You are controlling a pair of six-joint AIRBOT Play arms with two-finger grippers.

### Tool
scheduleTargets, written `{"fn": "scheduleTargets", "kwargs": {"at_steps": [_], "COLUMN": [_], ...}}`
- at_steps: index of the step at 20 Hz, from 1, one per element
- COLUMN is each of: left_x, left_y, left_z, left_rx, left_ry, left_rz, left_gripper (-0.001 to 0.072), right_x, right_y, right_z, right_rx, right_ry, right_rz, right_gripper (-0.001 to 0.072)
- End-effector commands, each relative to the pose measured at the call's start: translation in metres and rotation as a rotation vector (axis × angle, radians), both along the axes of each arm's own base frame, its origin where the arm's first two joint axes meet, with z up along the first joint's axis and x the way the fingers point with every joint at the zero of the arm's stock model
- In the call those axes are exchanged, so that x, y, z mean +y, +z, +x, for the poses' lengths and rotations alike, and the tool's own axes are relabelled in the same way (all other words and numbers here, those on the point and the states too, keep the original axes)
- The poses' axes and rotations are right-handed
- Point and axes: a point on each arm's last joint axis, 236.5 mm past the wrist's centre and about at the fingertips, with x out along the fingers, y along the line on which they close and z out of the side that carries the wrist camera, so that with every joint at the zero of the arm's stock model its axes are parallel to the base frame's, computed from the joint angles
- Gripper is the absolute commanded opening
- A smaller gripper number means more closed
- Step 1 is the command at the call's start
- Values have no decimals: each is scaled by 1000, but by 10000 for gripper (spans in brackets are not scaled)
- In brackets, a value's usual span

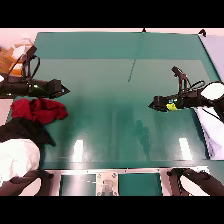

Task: Fold the shirts.

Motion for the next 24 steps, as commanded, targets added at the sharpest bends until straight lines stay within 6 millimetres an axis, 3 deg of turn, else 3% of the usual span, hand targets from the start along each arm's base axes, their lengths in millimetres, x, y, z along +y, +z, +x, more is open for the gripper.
{"fn": "scheduleTargets", "kwargs": {"at_steps": [1,12,15,19,20,21,22,23,24], "left_x": [0,0,-9,-3,14,38,71,106,147], "left_y": [0,0,10,28,26,27,32,37,41], "left_z": [0,0,1,29,40,53,68,78,84], "left_rx": [-2,-2,-7,-102,-138,-164,-214,-269,-318], "left_ry": [1,1,3,98,143,220,305,363,421], "left_rz": [1,0,-58,-104,-53,-6,68,163,290], "left_gripper": [28,28,28,32,328,463,464,557,720], "right_x": [0,0,0,0,0,-1,-1,-3,-5], "right_y": [0,0,0,0,0,1,2,5,8], "right_z": [0,0,0,0,2,4,7,17,25], "right_rx": [2,2,2,0,-5,-12,-27,-63,-95], "right_ry": [0,0,0,-1,-4,-9,-18,-39,-58], "right_rz": [0,1,1,0,0,0,0,-1,-2], "right_gripper": [17,17,17,17,17,18,17,18,18]}}
